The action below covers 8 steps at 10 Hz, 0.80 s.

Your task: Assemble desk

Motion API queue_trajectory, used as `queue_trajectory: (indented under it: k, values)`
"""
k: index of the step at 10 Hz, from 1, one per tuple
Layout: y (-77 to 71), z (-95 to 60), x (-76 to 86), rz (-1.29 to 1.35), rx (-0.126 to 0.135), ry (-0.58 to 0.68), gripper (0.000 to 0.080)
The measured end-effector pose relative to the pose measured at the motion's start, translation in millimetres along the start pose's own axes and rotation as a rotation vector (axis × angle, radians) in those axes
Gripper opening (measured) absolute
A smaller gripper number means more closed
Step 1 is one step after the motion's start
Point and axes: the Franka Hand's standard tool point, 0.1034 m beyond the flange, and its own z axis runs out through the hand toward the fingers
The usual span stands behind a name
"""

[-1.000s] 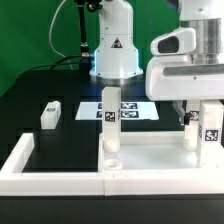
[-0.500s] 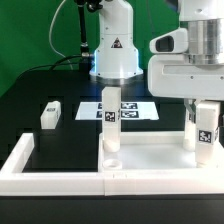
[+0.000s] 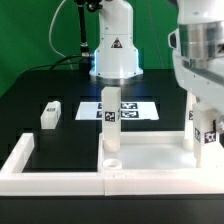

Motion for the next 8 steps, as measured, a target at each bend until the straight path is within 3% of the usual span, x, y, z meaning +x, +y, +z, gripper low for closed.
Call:
queue_trajectory:
  k: [3,4,5,6,8]
  values:
    - [-1.4,0.8,-2.6,0.227,0.014,0.004,0.0288]
    - [-1.4,0.8,-2.5,0.201,0.014,0.005,0.0383]
    - [-1.4,0.9,-2.3,0.145,0.015,0.005,0.0556]
    - [-4.6,1.4,1.4,-0.073,0.049,0.021,0.0623]
    - [-2.7,-8.8,-10.3,-0.421,0.009,0.023,0.0645]
